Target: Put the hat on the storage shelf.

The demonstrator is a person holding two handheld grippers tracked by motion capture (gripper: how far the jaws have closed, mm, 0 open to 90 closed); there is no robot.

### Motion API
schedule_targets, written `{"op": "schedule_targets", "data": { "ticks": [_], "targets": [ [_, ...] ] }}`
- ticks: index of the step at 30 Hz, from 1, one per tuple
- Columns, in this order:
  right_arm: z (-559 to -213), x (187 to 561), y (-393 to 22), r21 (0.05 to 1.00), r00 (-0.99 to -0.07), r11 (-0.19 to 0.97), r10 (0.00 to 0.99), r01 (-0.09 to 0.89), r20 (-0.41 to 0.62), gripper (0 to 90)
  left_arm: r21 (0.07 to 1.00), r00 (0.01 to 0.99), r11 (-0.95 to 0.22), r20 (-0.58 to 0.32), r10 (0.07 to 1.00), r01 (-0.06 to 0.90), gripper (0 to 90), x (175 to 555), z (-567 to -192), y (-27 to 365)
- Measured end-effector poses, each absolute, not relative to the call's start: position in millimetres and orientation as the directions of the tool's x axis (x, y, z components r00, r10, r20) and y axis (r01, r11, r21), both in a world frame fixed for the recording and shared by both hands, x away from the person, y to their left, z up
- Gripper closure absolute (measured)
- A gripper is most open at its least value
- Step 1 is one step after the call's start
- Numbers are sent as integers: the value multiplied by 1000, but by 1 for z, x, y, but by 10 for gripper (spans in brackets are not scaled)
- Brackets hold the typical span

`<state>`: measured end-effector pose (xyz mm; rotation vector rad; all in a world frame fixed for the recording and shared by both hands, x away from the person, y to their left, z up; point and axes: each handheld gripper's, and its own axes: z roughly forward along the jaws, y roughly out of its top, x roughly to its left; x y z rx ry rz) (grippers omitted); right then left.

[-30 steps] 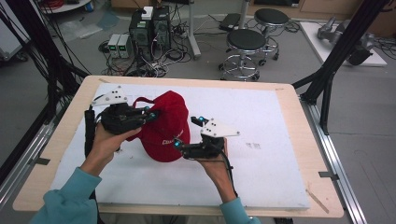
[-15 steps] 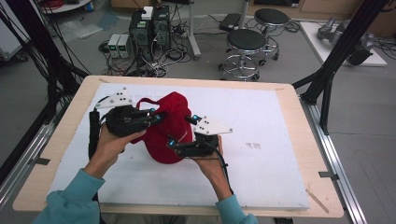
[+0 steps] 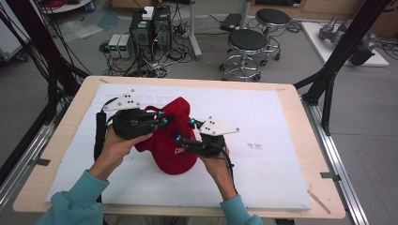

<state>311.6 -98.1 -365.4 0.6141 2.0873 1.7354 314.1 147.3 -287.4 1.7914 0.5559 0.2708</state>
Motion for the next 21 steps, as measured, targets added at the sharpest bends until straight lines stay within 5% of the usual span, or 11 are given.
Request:
{"op": "schedule_targets", "data": {
  "ticks": [6,12,17,20,21],
  "targets": [
    [-364,311,-99,979,-853,175,522,108,1,775,950,866,-216,-92,491,224,854,315,-289,147],
    [-362,310,-102,978,-855,177,519,108,0,820,950,871,-213,-101,480,228,827,316,-291,148],
    [-362,309,-105,979,-854,166,520,119,15,835,946,871,-213,-118,477,246,506,318,-294,150],
    [-361,309,-106,979,-851,166,525,117,13,836,948,850,-184,-135,509,261,133,320,-296,153],
    [-361,309,-107,979,-848,164,529,121,16,836,948,850,-184,-135,509,261,79,320,-296,153]
  ]
}}
